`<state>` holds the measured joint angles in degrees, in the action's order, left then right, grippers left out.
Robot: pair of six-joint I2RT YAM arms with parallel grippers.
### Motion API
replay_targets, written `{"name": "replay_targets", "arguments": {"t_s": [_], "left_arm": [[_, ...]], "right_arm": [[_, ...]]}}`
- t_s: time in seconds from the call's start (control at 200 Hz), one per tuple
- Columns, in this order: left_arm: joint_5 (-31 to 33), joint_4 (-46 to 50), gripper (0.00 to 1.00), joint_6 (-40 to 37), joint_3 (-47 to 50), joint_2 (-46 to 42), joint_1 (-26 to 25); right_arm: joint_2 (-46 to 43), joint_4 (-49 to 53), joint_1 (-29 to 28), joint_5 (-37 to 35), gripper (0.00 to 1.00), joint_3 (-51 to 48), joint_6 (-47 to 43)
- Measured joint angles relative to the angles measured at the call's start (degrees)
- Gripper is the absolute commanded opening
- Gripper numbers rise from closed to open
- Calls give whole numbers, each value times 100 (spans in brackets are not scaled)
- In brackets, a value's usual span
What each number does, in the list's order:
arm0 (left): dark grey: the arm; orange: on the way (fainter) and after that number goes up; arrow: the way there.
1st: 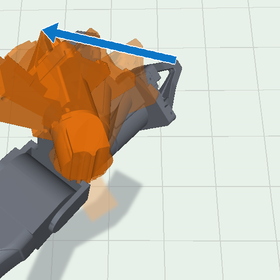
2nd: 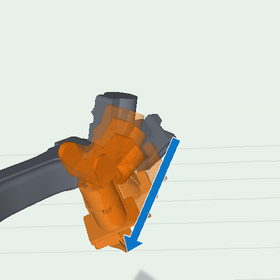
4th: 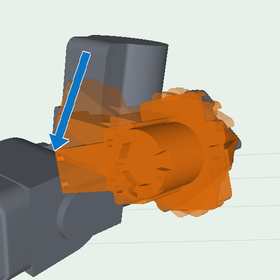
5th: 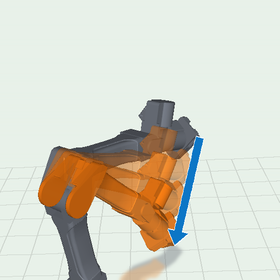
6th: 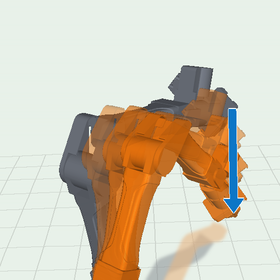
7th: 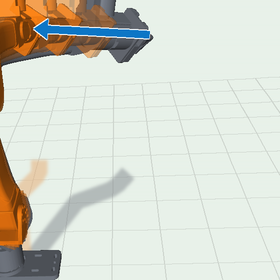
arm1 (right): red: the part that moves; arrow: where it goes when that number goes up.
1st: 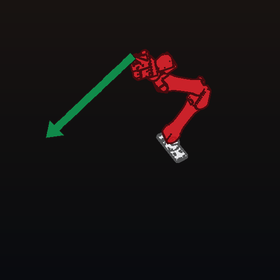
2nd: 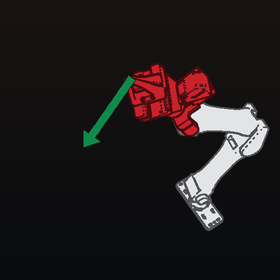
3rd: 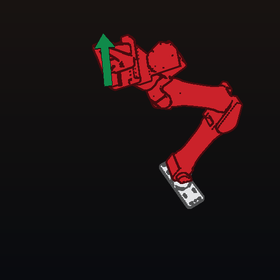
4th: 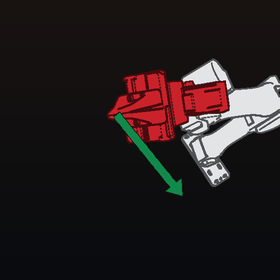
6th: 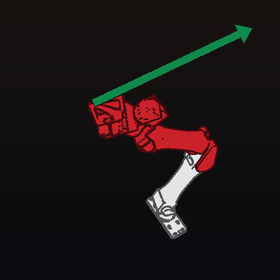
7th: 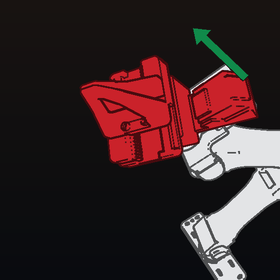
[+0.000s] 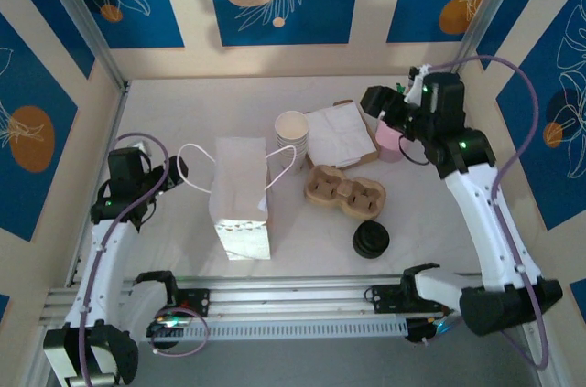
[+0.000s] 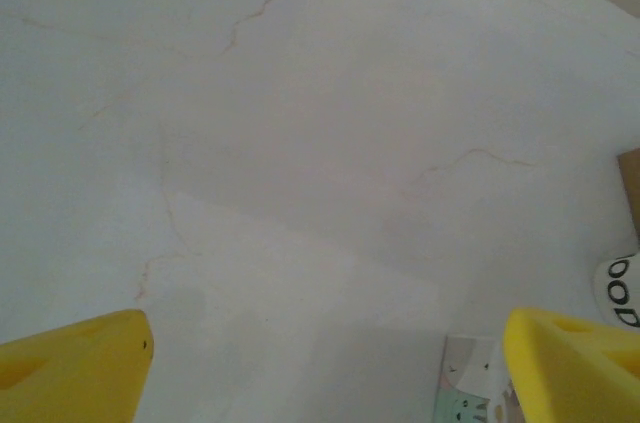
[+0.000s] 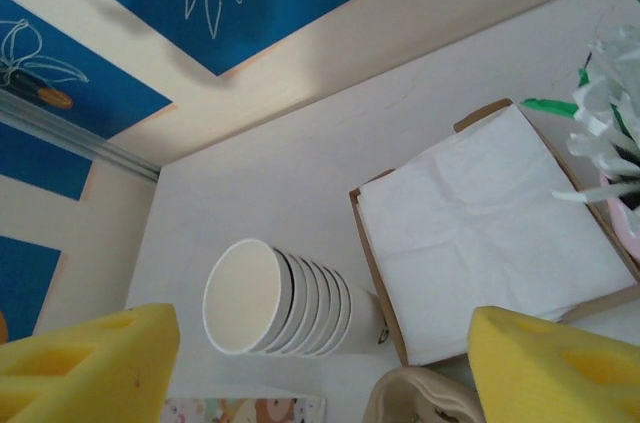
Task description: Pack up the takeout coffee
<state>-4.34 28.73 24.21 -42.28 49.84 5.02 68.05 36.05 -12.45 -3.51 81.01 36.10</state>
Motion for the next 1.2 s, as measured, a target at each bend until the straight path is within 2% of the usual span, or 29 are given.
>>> {"name": "replay_targets", "arguments": {"t_s": [0.19, 0.225, 0.355, 0.58, 0.905, 1.201], "left_arm": [[-319, -66, 75, 26, 0, 87, 2], [-343, -72, 72, 28, 0, 68, 2], [-439, -90, 69, 50, 0, -98, 4], [-619, -146, 63, 81, 2, -243, 9], [-866, -170, 47, 87, 17, -188, 9], [-1080, -247, 48, 103, 136, -166, 9]], "right_arm": [[627, 212, -610, -219, 73, 404, -188], [717, 280, -737, -243, 68, 459, -225], [1056, 553, -1119, -308, 62, 765, -361], [1458, 846, -1416, -470, 53, 1152, -339], [2057, 997, -1725, -754, 42, 1279, -33], [2710, 1032, -1923, -966, 40, 1443, 214]]}}
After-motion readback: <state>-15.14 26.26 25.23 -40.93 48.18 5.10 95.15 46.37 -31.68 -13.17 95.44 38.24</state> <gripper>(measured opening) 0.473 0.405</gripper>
